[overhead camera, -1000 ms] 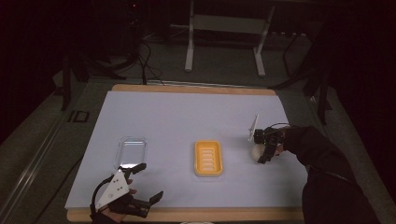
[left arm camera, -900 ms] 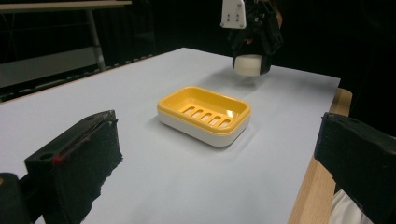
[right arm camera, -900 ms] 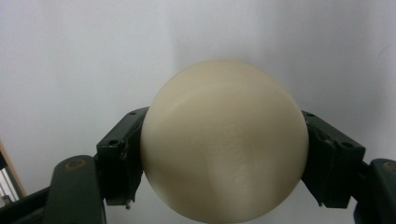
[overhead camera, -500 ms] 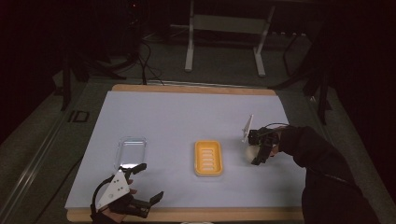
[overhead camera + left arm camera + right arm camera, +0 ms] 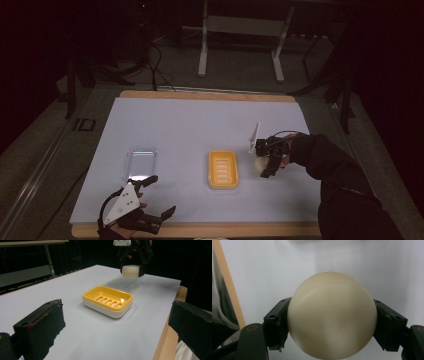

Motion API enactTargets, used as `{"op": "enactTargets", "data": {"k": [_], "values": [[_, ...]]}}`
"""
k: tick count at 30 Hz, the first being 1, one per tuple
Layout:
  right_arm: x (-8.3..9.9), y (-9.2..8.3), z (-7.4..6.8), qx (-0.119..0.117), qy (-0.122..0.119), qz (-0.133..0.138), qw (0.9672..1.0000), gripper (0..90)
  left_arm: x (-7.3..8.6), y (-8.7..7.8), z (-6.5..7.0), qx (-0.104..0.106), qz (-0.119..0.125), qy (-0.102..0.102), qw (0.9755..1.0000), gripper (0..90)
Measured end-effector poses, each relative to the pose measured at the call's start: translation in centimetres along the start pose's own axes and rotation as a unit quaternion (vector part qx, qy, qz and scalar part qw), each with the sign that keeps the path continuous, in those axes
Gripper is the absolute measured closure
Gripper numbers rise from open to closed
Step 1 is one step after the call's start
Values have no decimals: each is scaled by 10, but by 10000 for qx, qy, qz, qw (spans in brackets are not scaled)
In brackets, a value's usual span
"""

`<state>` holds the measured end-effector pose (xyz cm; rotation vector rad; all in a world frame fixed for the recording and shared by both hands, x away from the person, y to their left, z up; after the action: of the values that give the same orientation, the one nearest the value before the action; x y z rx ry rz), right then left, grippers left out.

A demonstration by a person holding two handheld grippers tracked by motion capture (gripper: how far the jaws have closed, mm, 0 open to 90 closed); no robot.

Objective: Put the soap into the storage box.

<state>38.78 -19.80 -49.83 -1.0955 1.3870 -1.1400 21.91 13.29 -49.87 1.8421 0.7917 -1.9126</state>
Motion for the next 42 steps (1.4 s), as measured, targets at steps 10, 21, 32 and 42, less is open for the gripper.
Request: {"op": "enactTargets", "data": {"k": [10, 21, 32, 42], "values": [[-28, -7, -8, 62, -2, 180, 9998, 252, 0, 0, 0, -2, 16, 2, 10000, 5], [-53, -5, -14, 49, -108, 482, 9988, 252, 0, 0, 0, 18, 18, -3, 10000, 6], [-78, 6, -18, 101, -178, 901, 9957, 252, -1, 0, -1, 33, 46, 2, 10000, 5], [-87, 21, -17, 282, -474, 1391, 9887, 252, -1, -1, 0, 45, 67, -7, 10000, 6]]}}
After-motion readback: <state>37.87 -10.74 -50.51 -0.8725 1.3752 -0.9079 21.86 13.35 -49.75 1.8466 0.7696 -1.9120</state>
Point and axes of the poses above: each handheld gripper's, and its own axes: y roughly forward along the jaws, x roughly out of its underside, z roughly to its right, the point moved 6 cm from there along y, roughly forward along the jaws, and after that the axes turned 5 degrees about z, right-handed, at the moved point
